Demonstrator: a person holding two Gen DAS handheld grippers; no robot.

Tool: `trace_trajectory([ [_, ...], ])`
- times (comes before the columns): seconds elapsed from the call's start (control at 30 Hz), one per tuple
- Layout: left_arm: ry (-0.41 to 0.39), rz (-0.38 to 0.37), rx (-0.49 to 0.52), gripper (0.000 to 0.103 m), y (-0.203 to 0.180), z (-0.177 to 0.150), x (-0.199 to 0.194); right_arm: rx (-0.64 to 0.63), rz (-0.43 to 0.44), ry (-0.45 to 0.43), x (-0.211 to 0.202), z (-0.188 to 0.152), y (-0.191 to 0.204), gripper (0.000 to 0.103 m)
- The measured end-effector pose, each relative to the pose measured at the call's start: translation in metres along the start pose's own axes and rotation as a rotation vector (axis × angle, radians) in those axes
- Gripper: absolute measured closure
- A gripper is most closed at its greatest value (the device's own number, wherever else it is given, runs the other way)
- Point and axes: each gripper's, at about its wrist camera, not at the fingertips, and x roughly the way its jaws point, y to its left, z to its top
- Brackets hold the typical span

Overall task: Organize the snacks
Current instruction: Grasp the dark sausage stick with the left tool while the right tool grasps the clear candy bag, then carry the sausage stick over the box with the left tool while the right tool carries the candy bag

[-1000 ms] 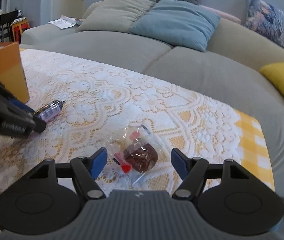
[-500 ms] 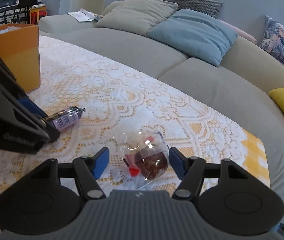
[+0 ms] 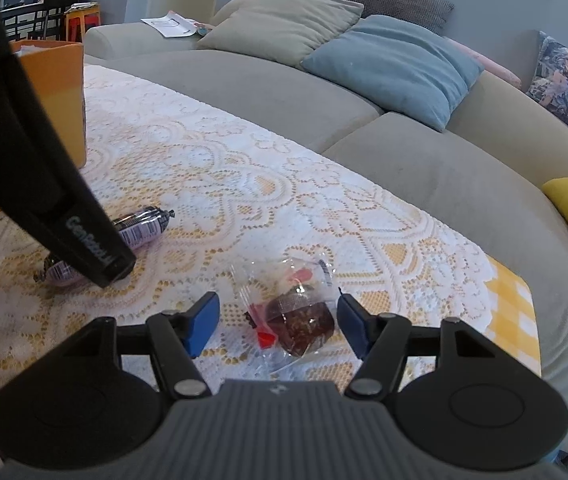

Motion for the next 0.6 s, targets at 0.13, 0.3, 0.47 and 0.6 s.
trace_trajectory([
  [0.13, 0.002, -0.006, -0.041, 0.077, 0.0, 0.002, 0.002, -0.023, -0.03, 0.012, 0.0, 0.001, -0.002, 0.055],
  [0.3, -0.007, -0.018, -0.096, 0.078, 0.002, -0.002, -0.003, -0.047, -0.046, 0.013, -0.002, 0.001, 0.0, 0.059],
  [0.47, -0.045, -0.019, -0.154, 0.078, 0.002, -0.012, -0.018, -0.019, -0.046, 0.016, -0.005, 0.004, -0.005, 0.063],
  [0.6, -0.07, -0.019, -0.2, 0.078, 0.003, -0.024, -0.037, -0.02, -0.02, 0.012, -0.013, 0.008, -0.005, 0.063],
])
